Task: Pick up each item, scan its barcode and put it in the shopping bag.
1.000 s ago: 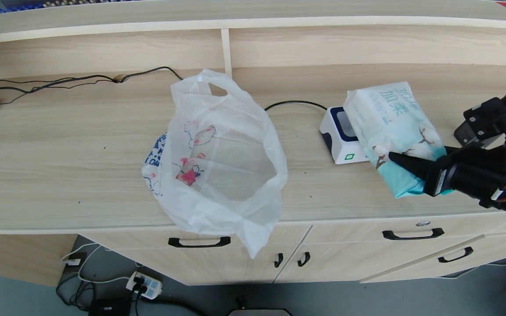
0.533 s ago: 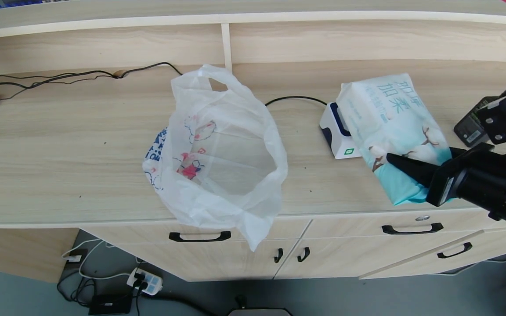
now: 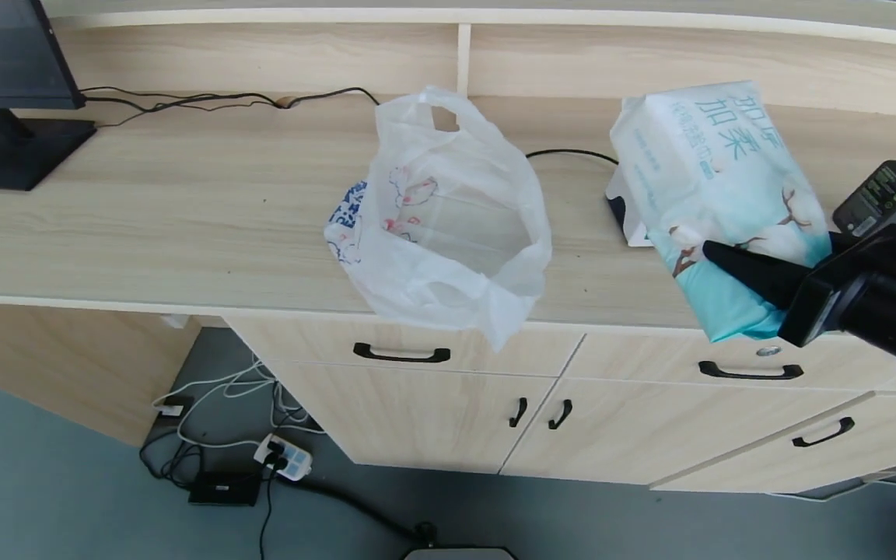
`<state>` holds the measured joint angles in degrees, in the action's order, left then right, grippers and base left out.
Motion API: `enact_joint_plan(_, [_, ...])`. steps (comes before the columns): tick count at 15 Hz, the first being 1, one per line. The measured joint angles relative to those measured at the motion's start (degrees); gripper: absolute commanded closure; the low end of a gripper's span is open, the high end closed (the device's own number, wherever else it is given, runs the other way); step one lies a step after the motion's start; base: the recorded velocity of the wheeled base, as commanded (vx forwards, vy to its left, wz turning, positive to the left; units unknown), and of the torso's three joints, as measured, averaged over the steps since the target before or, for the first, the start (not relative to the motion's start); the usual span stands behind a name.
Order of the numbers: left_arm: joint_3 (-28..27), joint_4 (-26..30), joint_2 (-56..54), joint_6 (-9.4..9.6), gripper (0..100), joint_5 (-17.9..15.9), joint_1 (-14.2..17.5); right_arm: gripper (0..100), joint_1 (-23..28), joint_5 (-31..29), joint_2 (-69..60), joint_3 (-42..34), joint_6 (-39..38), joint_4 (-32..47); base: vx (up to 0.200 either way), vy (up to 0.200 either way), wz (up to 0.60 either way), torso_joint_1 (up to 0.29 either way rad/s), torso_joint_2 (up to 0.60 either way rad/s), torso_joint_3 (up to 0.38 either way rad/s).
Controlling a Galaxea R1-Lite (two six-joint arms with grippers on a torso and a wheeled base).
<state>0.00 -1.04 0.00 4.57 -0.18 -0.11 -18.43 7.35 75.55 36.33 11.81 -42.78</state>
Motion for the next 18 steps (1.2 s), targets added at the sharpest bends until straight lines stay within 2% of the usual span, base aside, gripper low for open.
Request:
enact_joint_plan(4, [0.00,0.02,0.00,-0.01,0,0.02,0.04,100,-0.22,-0.11,3.36,5.45,-0.11,-0.02,0.000,0.000,0.60,0.002,0.01,0.001])
enact_joint_plan(6, [0.00,0.00,0.00,-0.01,0,0.00,0.01,100,-0.74,-0.21,5.77,9.31,-0.07,0.02,0.000,0.000,0.00,0.000,0.00,0.000])
enact_joint_plan(8, [0.00,0.02,0.00,0.00,0,0.02,0.00,100,-1.82,0.79,8.85,16.40,-0.18,-0.13,0.000,0.000,0.00,0.000,0.00,0.000])
enact_joint_plan(10, [0.00,0.04,0.00,0.02,0,0.02,0.01,100,-5.49,1.78,12.35,20.61,-1.58,-0.68,0.000,0.000,0.00,0.000,0.00,0.000])
enact_joint_plan(11, [0.00,0.02,0.00,0.07,0,0.00,0.00,100,-6.95,2.01,14.01,21.16,-2.16,-0.68,0.000,0.000,0.00,0.000,0.00,0.000])
enact_joint_plan(14, [0.00,0.00,0.00,0.10,0,0.00,0.06,100,-6.81,0.22,18.05,20.61,-3.58,-4.96,0.000,0.000,0.00,0.000,0.00,0.000])
enact_joint_plan(18, [0.00,0.00,0.00,0.02,0,0.00,0.06,100,-2.76,-0.38,21.07,20.11,-3.67,-5.50,0.000,0.000,0.00,0.000,0.00,0.000])
